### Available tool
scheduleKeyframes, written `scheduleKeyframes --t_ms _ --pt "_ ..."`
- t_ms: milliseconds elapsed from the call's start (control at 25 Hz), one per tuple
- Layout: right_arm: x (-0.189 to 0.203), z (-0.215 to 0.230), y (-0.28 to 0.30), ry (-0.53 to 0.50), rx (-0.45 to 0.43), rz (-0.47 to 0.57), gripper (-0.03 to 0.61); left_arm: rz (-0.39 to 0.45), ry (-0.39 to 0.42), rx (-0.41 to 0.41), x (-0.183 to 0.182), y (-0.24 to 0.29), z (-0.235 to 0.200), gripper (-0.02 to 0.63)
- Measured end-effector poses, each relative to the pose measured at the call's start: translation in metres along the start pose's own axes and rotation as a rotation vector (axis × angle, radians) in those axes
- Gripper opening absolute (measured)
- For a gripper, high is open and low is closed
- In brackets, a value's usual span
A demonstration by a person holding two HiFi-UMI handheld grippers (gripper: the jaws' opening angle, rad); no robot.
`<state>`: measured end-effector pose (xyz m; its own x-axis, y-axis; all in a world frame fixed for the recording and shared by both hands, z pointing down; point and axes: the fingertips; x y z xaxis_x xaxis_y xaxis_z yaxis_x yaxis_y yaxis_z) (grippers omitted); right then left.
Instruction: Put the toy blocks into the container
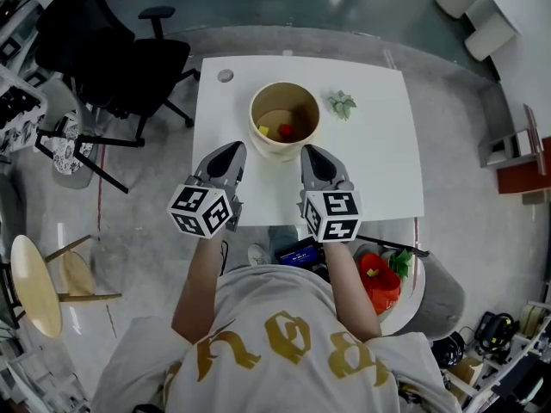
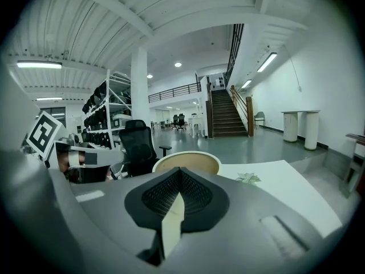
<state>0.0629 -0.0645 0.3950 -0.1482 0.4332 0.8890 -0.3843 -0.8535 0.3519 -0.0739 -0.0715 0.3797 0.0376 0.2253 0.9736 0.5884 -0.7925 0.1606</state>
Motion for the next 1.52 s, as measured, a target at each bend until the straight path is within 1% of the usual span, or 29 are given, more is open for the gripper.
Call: scheduleKeyframes --t_ms 200,360,640,960,1520 --pt "0.001 -0.005 -0.008 -0.005 0.003 0.003 0.021 0.003 0.006 -0.001 -0.001 -0.009 0.004 0.001" --pt "0.003 -0.009 -0.010 -0.051 0.003 -0.005 0.021 0.004 0.009 0.000 -0.001 -0.011 0.007 0.002" --pt "0.004 -0.010 -0.014 -0.075 0.013 -0.013 0.021 0.003 0.023 0.016 -0.003 -0.009 0.013 0.002" --pt "0.001 -0.005 -0.014 -0.052 0.023 -0.006 0.021 0.003 0.022 0.014 -0.005 -0.006 0.012 0.002" --pt "0.002 0.001 -0.017 -0.051 0.032 -0.013 0.021 -0.004 0.023 0.013 -0.003 -0.005 0.014 0.002"
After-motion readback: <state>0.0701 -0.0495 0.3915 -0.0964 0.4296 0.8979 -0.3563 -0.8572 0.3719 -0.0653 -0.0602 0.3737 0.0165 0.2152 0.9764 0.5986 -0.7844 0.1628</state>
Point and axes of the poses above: the fingertips, and each gripper's own axes: y forward along the fingers, z to its right, x out of its underside, and after that the axes turned 12 degrees about y, right-handed
